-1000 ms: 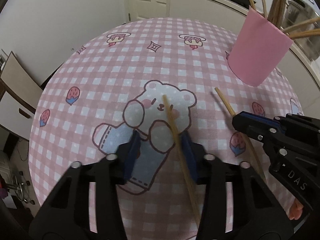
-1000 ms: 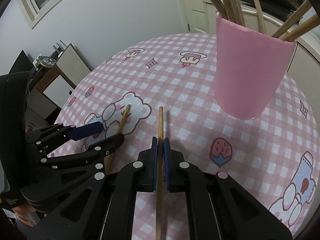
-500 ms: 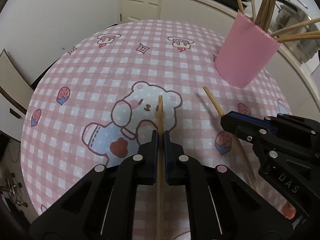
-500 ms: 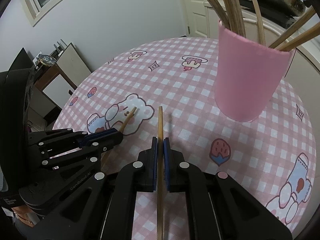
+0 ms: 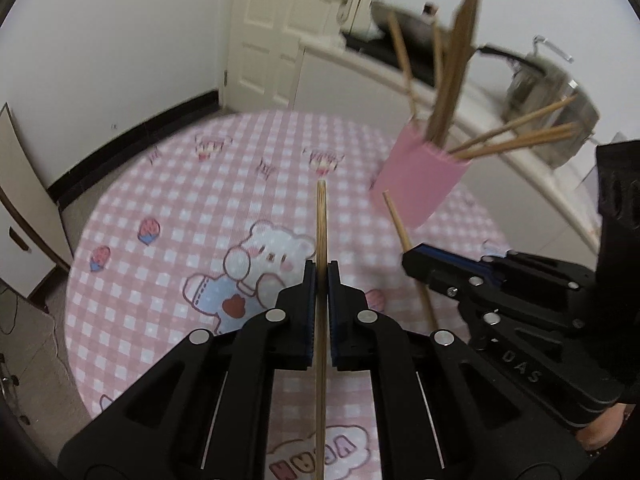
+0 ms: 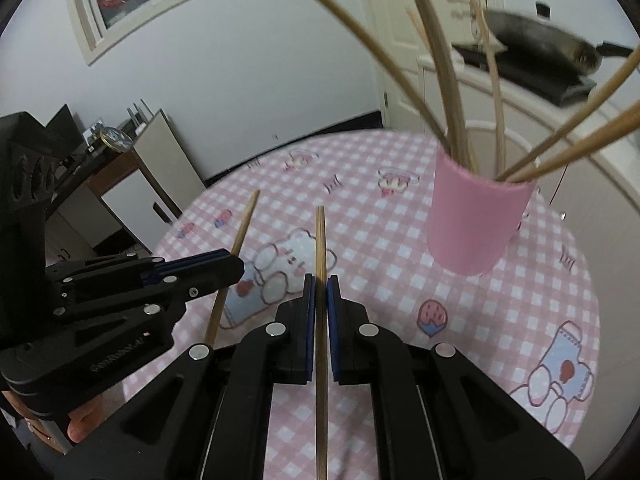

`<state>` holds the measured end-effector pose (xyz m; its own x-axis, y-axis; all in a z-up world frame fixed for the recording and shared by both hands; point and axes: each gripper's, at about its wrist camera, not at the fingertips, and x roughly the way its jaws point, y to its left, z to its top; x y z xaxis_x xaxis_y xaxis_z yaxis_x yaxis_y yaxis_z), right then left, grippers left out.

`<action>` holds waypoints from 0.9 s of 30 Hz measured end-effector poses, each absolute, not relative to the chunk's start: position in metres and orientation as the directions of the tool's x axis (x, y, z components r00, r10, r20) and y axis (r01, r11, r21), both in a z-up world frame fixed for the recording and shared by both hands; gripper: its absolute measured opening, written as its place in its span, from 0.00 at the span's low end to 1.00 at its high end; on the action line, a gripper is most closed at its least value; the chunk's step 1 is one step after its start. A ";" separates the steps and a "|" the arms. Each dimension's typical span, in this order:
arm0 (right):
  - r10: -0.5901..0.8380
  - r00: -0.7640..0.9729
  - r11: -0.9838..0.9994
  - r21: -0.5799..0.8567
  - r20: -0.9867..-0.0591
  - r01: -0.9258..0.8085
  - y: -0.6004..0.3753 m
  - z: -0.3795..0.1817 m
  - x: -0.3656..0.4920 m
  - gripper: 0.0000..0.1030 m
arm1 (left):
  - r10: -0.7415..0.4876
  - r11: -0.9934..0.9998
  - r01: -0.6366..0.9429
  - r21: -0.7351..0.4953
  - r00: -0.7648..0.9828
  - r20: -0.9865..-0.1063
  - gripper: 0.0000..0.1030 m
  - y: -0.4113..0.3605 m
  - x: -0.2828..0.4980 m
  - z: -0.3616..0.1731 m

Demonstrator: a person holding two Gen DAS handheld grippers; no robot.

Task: Organize utensils
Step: 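Lift both held chopsticks upright and carry them over the pink cup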

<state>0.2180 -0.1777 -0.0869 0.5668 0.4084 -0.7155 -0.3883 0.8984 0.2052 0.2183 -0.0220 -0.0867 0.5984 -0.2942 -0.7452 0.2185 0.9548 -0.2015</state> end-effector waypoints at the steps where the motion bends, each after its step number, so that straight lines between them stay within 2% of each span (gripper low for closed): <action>1: 0.410 0.578 0.898 0.200 -0.706 -0.392 -0.178 -0.081 0.214 0.04 | -0.302 0.953 0.224 -0.205 0.614 -0.729 0.06 -0.022 0.213 -0.079; 11: 0.424 0.695 0.898 0.168 -0.580 -0.407 -0.196 -0.023 0.177 0.04 | -0.371 0.929 0.299 -0.219 0.722 -0.585 0.06 -0.027 0.171 -0.012; 27: 0.360 0.851 0.932 0.113 -0.382 -0.344 -0.257 0.045 0.165 0.04 | -0.406 0.914 0.355 -0.196 0.799 -0.444 0.06 -0.077 0.172 0.050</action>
<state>0.1649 -0.2571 0.0445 0.8512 0.3601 -0.3818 -0.3436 0.9323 0.1131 0.1720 -0.0770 0.0501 0.7989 -0.4058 -0.4440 0.3554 0.9140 -0.1960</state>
